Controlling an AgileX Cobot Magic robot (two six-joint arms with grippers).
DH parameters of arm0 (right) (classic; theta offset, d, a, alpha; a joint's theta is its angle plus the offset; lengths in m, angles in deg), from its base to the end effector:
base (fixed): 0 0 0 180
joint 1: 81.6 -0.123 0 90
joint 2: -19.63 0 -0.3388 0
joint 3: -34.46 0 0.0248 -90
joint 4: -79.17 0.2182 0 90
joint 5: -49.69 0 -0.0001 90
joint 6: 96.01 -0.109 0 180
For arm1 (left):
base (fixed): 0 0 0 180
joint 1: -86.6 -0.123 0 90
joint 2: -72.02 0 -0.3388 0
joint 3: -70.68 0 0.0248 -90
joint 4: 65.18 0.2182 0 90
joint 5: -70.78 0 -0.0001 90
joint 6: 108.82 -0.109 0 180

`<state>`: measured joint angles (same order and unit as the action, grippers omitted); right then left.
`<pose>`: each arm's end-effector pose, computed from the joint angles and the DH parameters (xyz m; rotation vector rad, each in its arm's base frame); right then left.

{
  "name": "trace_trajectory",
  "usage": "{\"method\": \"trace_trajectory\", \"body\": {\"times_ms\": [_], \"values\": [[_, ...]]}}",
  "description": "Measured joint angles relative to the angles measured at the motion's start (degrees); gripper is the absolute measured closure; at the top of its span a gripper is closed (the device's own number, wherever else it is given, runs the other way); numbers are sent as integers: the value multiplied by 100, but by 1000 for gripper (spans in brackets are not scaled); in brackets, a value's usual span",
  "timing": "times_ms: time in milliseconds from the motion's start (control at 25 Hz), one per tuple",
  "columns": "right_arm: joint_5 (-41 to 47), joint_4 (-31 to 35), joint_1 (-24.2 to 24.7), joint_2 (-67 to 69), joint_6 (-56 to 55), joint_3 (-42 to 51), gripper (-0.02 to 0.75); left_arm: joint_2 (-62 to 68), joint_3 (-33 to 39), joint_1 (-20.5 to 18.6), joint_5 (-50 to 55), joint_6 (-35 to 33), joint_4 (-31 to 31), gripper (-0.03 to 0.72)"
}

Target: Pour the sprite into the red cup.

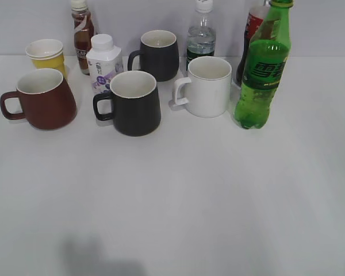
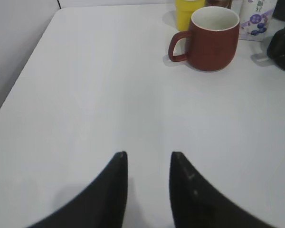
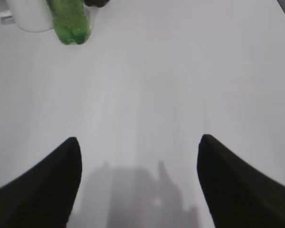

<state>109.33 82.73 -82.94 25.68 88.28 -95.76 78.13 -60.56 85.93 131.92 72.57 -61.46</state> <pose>-0.0722 0.0042 0.2550 -0.1014 2.0115 0.0412 -0.0750 0.0053 0.2572 -0.0406 2.0234 0.0694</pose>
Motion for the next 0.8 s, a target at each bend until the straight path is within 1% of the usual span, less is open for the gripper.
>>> {"method": "trace_trajectory", "body": {"times_ms": [800], "values": [[0,0,0,0,0,0,170,0,0,0,0,0,0,449]]}}
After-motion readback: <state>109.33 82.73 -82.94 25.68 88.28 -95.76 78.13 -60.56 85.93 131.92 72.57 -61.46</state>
